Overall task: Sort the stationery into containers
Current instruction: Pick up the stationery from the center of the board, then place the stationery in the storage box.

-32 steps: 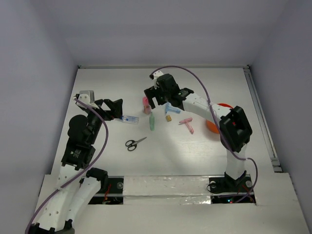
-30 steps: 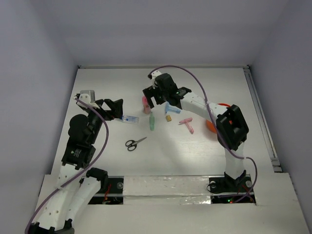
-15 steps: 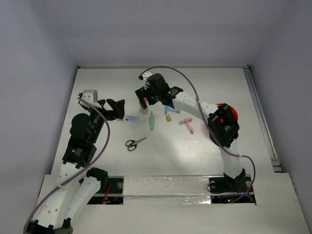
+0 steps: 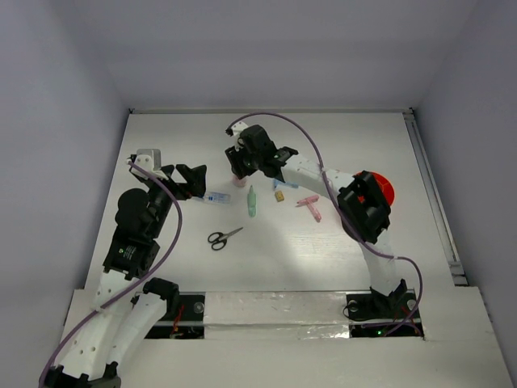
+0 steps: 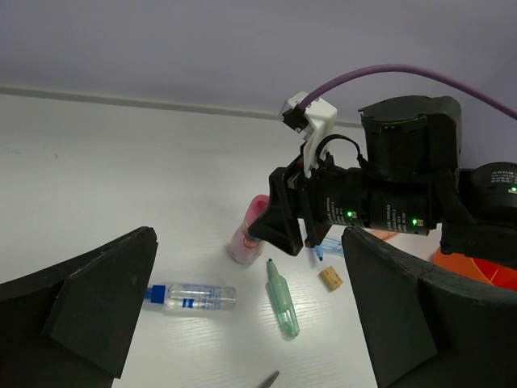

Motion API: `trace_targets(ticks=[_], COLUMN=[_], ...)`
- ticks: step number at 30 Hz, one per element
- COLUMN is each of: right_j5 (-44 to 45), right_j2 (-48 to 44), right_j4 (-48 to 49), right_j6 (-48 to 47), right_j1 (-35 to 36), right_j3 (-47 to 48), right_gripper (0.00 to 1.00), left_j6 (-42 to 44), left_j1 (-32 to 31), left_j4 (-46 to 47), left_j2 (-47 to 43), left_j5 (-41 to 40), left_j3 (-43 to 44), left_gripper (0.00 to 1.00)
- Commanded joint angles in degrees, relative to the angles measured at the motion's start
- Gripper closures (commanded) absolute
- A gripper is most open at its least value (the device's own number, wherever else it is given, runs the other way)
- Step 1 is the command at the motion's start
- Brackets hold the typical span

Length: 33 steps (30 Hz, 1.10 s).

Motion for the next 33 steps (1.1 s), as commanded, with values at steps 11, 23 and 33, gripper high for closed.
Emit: trace_targets(ticks=[11,23,33], right_j5=[18.0,33.8,36.9], right_j2=[-16.1,-54.6,-59.9], right_j4=[13.4,3.5,-5.6], right_j6=[-1.1,8.6,11.8], right_j1=[1.1,-18.6,-25.5], right_j3=[-8.1,-35.6,-40.3], right_gripper=[0.82,0.84,0.87], left_j6=[0.2,-1.5,-2.6], left_j1=[-0.9,-3.9,-6.0], left_j4=[1.8,1.2,0.8], left_j2=[-0.9,-1.0,2.0], left_j5=[0.8,0.8,0.4], left_j3=[1.5,1.9,2.5], left_gripper=[0.01,0.01,0.01])
